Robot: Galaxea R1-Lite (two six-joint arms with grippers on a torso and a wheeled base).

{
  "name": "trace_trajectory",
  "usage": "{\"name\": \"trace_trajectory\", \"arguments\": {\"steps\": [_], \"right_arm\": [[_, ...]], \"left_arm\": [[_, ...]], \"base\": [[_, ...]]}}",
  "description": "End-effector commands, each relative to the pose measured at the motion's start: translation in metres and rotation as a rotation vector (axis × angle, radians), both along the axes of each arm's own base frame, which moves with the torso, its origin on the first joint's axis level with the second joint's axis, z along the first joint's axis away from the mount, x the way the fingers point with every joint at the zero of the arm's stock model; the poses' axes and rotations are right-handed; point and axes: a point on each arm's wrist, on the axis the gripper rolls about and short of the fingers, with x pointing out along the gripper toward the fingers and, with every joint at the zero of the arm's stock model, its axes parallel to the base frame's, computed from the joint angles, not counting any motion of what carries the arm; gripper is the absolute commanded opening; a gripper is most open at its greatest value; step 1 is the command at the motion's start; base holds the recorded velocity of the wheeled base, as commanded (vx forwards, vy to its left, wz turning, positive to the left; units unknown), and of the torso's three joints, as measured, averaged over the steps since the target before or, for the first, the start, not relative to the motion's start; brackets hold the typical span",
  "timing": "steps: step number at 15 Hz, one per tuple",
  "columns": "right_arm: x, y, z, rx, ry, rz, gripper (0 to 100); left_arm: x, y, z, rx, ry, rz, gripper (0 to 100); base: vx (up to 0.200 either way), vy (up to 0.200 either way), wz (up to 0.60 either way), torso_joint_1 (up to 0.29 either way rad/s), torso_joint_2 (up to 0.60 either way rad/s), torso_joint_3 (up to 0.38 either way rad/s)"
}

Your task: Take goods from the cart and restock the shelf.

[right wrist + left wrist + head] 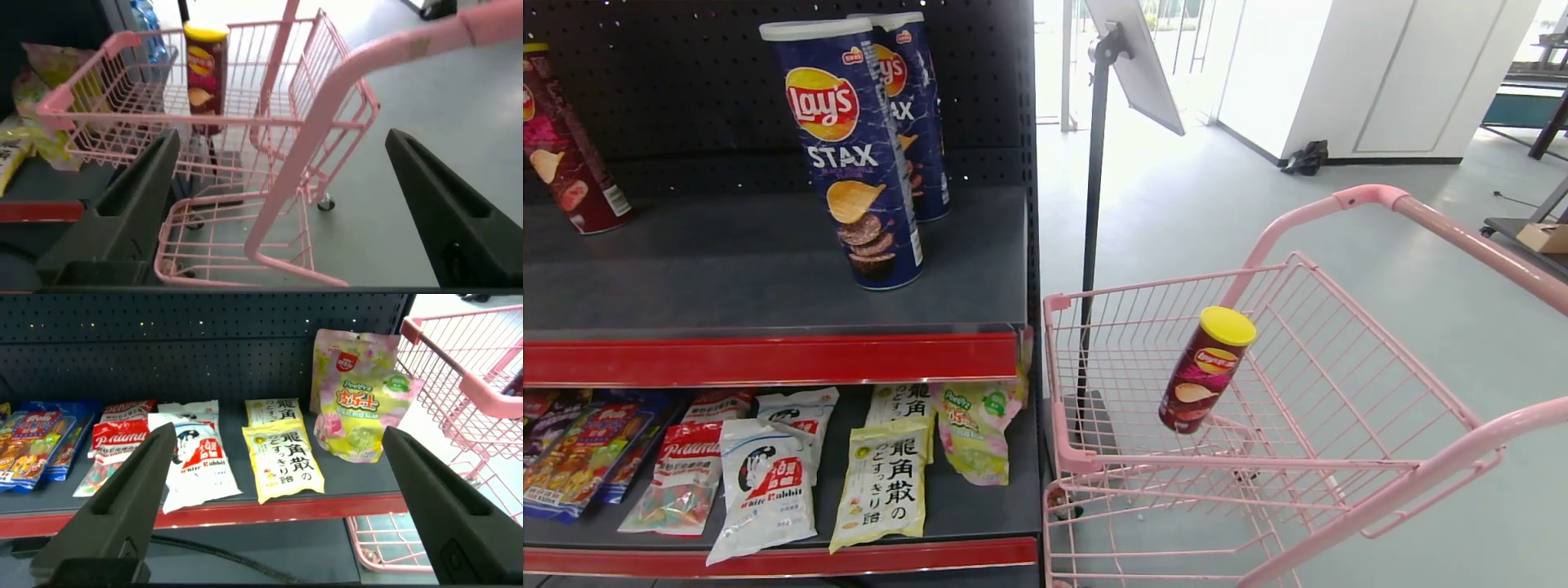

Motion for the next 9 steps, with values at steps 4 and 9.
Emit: {"name": "trace_trajectory", "arguments": {"steps": [4, 9], "right_arm": [[0.05, 0.005, 0.148, 0.097, 0.018, 0.226, 100], [0.168, 0.011, 0.16, 0.114, 0.126, 0.413, 100]], "left_arm": [[0.0, 0.0, 0.0, -0.001, 0.001, 0.0, 100], [0.0, 0.0, 0.0, -0.001, 0.001, 0.0, 100]], "base": [[0.0, 0.0, 0.0, 0.0, 0.0, 0.0], [0.0, 0.0, 0.0, 0.0, 0.0, 0.0]]}}
